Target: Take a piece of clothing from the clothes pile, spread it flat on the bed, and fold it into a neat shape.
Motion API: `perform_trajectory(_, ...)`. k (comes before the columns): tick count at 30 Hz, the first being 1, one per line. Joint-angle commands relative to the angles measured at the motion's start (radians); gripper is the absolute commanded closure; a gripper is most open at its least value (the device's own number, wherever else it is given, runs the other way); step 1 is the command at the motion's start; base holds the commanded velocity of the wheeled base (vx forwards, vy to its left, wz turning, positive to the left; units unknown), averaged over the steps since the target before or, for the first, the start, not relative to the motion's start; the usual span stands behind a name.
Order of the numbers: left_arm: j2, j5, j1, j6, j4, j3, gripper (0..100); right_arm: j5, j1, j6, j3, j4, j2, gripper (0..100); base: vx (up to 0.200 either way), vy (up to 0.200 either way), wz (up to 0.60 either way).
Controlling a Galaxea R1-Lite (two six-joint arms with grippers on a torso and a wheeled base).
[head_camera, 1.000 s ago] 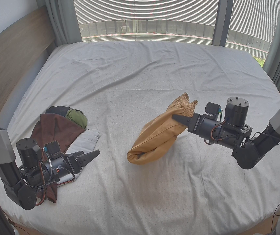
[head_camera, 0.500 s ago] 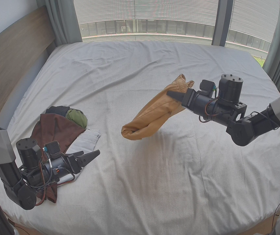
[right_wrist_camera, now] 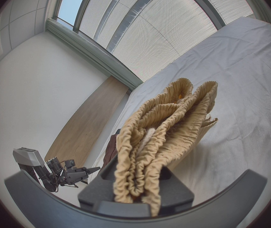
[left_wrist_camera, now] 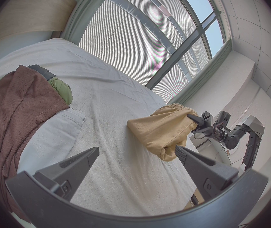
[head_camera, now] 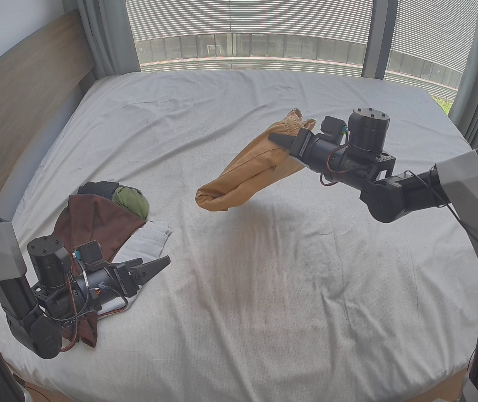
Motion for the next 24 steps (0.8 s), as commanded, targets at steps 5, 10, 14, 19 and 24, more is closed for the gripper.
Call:
perform_trajectory(5,0.008,-0.001,0.001,-0.003,-0.001,0.0,0,-0.003,0.01,0.013,-0.263,0.082,0.192,100,0.0,0.0,0.0)
perform_trajectory(10,0.006,-0.001,0.001,-0.003,0.001,0.0,0,-0.001,0.004,0.013,-0.34,0.116,0.263,100,0.0,0.0,0.0)
perform_trajectory(14,0.008,-0.001,0.001,-0.004,-0.001,0.0,0,-0.003,-0.005,0.013,-0.335,0.114,0.304,100,0.0,0.0,0.0)
perform_trajectory(19,0.004,-0.001,0.003,-0.004,-0.001,0.001,0,-0.003,-0.027,0.007,-0.233,0.108,0.326,100,0.0,0.0,0.0)
perform_trajectory(24,0.004,-0.001,0.001,-0.004,0.001,0.001,0,-0.004,-0.036,0.002,-0.024,0.099,0.238,100,0.0,0.0,0.0)
